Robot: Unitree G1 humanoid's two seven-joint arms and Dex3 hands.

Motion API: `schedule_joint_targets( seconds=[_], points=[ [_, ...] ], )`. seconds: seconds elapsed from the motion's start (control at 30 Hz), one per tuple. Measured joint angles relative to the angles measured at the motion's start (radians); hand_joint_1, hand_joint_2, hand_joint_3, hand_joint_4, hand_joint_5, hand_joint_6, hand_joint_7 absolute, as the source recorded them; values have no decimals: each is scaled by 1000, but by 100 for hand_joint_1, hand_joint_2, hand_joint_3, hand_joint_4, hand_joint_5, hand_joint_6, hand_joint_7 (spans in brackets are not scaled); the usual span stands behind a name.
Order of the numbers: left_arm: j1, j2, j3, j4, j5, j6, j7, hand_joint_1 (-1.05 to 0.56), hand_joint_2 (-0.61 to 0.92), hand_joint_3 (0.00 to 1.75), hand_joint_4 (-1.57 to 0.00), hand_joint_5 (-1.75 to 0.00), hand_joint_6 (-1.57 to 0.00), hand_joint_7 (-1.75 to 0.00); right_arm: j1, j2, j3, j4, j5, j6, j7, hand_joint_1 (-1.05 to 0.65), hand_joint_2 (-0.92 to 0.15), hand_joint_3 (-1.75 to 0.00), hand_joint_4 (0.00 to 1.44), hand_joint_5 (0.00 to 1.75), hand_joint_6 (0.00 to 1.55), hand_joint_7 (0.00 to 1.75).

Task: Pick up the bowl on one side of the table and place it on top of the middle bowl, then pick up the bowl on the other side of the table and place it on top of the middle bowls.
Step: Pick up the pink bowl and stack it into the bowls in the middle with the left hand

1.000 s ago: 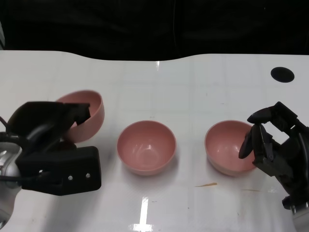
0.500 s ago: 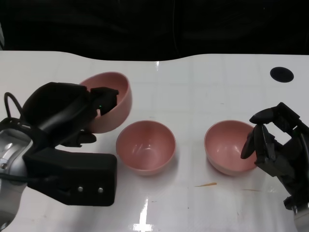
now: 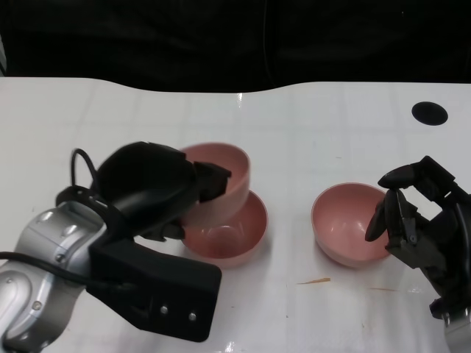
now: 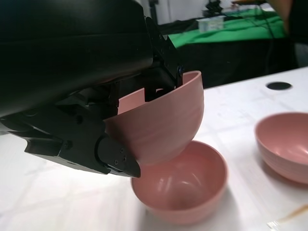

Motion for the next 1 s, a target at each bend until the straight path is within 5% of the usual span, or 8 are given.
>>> schedule_joint_targets(
  seconds=[0.3, 0.33, 0.5, 1.0],
  points=[
    [0, -48, -41, 47, 25, -50, 15, -6, 91, 2, -69, -175, -56, -162, 0, 1, 0, 0, 0, 0, 0, -9, -64, -96, 84, 173, 76, 146],
    [0, -50, -42, 50, 25, -53, 15, -6, 91, 1, -69, -175, -65, -142, 0, 1, 0, 0, 0, 0, 0, -9, -64, -96, 84, 173, 77, 146],
    [-2, -67, -77, 86, 26, -76, 14, -7, 91, 0, -66, -175, -78, -107, -1, 4, 2, 0, -1, 0, -3, -8, -62, -96, 84, 173, 76, 146],
    [-23, -76, -83, 165, 40, -98, 50, -5, 91, 1, -69, -175, -52, -165, -1, 4, 3, 2, 0, 0, -3, -8, -59, -101, 84, 174, 76, 147]
  ],
)
